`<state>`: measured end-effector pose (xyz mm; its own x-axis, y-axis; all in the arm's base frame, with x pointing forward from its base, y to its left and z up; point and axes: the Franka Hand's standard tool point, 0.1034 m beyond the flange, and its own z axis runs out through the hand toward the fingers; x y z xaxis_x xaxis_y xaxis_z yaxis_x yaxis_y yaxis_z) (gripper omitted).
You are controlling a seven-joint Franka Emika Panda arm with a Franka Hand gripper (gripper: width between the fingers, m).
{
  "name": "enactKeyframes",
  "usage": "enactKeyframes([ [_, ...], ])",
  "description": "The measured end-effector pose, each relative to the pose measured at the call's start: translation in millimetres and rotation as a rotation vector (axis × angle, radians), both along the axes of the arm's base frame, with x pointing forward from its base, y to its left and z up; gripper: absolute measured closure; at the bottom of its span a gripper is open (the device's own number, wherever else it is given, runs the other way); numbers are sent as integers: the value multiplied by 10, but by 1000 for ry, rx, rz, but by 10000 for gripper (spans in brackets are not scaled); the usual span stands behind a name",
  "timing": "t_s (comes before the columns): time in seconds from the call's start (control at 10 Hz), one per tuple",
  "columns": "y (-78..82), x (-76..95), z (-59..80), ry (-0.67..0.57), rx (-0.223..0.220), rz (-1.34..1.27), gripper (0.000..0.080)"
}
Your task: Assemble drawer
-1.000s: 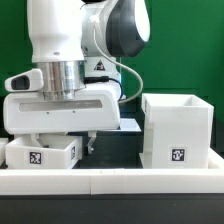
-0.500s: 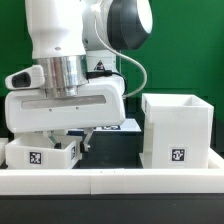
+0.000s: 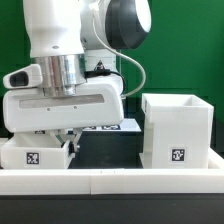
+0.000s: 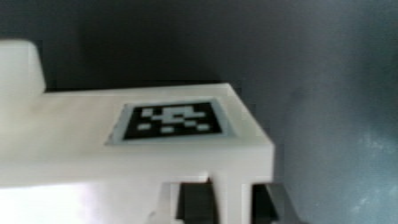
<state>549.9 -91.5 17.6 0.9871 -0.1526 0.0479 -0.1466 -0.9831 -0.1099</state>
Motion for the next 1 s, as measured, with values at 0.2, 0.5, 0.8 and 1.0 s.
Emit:
enactKeyframes([
  [0.2, -4, 4, 2, -3, -2, 0, 754],
  [0.5, 40, -5, 59, -13, -15, 36, 754],
  [0.8, 173, -74, 178, -8, -8, 109, 755],
  [1.0, 164, -86, 152, -4, -8, 108, 755],
])
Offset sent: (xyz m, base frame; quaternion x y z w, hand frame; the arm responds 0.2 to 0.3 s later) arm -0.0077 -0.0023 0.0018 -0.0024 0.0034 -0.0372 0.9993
